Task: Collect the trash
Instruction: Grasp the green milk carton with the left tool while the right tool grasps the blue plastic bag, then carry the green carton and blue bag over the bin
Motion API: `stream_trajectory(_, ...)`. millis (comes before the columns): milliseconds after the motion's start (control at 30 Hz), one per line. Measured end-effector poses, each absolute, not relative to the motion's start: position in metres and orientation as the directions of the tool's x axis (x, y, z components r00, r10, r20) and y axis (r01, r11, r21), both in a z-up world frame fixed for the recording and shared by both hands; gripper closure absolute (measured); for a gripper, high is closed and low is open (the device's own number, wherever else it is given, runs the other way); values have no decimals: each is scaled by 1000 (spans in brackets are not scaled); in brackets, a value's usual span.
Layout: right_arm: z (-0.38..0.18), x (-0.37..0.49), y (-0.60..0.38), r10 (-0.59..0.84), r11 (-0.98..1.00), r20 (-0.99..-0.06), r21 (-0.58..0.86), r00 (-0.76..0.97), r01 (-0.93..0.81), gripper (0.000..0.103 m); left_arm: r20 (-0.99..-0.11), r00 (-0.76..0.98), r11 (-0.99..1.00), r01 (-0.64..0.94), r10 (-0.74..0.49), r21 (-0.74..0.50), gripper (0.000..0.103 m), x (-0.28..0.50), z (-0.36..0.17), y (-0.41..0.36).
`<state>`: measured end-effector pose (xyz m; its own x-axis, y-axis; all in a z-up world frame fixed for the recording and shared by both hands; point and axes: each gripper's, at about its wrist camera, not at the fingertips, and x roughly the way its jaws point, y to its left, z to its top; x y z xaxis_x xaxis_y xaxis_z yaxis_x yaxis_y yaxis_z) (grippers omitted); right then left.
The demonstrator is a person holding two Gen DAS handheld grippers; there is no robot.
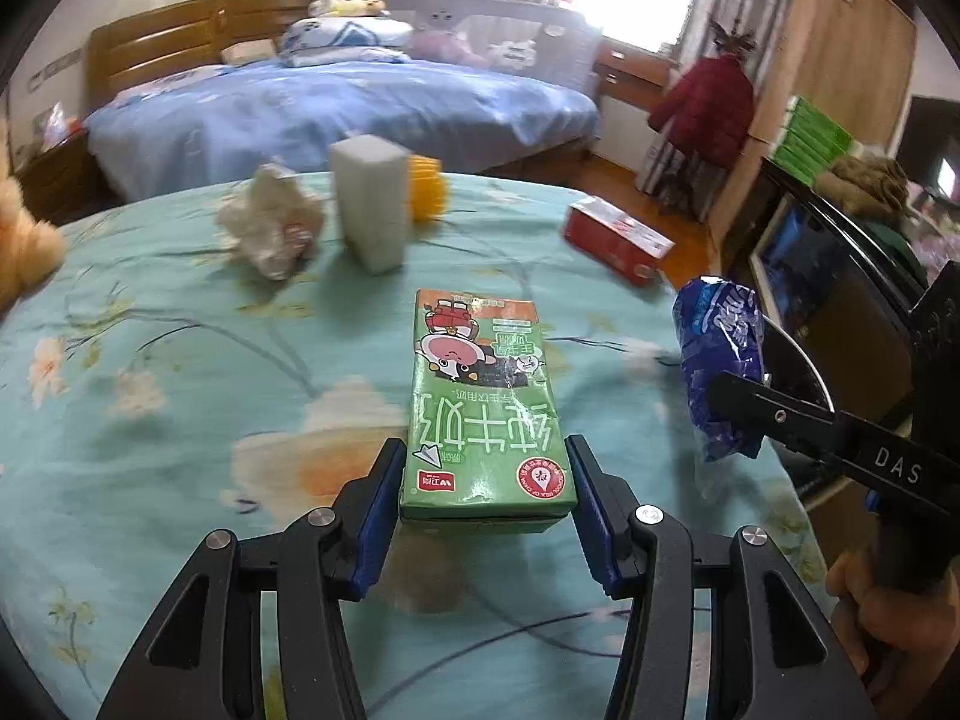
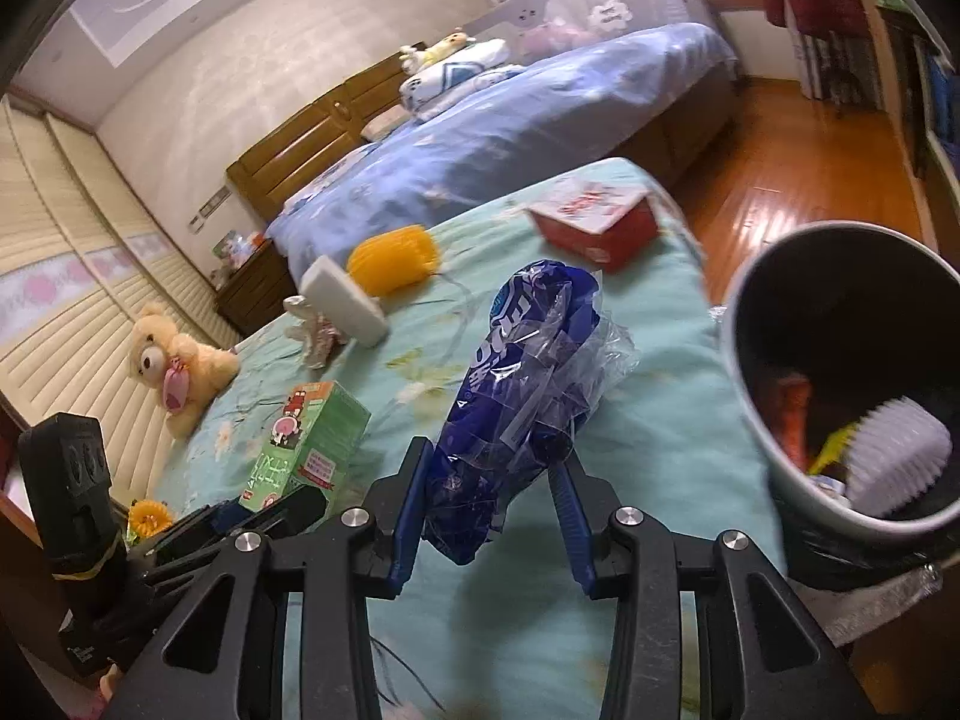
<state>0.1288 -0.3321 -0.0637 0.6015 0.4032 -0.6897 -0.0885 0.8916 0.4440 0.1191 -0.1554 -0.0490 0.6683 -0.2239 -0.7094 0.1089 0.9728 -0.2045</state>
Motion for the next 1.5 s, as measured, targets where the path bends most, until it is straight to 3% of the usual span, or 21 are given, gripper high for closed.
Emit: stream_trajectory(1500,-69,106,-466,242,907,-710,408,661,106,63,-717,616,931,341,-326,-131,52,158,-45,-293)
